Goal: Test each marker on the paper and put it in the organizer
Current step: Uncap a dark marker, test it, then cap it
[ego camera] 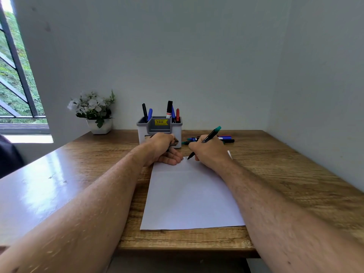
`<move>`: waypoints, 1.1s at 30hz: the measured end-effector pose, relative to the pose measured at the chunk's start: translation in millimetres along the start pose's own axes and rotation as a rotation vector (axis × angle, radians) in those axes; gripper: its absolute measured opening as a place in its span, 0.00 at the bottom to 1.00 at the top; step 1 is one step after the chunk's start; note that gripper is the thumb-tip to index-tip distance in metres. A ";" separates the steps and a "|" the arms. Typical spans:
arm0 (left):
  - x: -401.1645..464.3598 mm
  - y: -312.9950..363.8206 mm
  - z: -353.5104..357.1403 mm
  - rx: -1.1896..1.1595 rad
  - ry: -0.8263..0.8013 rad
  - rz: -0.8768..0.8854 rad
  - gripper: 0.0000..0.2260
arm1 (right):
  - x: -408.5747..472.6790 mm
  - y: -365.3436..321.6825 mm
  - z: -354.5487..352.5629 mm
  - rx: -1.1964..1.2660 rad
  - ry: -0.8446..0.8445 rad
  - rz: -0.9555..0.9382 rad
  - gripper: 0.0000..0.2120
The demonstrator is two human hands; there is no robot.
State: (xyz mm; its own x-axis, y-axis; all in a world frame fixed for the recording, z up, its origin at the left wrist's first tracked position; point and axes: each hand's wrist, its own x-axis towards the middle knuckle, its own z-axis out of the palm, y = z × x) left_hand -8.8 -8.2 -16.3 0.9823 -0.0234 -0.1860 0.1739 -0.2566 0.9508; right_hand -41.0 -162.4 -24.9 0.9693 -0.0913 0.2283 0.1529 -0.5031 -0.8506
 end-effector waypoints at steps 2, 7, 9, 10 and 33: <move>-0.4 0.2 0.2 0.001 0.000 -0.005 0.22 | 0.9 0.4 0.8 0.004 0.002 -0.004 0.07; -2.5 0.2 0.0 0.005 -0.009 0.005 0.21 | 2.8 2.5 1.9 0.017 0.023 0.012 0.10; -2.9 -1.1 -0.9 -0.003 -0.022 0.012 0.21 | 2.2 2.1 0.9 0.032 0.035 0.002 0.08; -3.2 -1.4 -1.3 -0.015 -0.027 0.027 0.21 | 1.8 1.6 -0.5 0.052 0.050 -0.005 0.06; -2.5 11.4 -11.3 -0.794 0.044 0.324 0.12 | -4.1 -11.3 -9.2 0.758 0.015 -0.157 0.06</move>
State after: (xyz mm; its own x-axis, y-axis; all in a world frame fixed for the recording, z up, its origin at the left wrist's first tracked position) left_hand -8.5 -0.1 -2.1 0.9909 0.0626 0.1193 -0.1345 0.5094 0.8500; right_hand -48.4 -164.3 -11.9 0.9236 -0.0817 0.3746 0.3834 0.2146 -0.8983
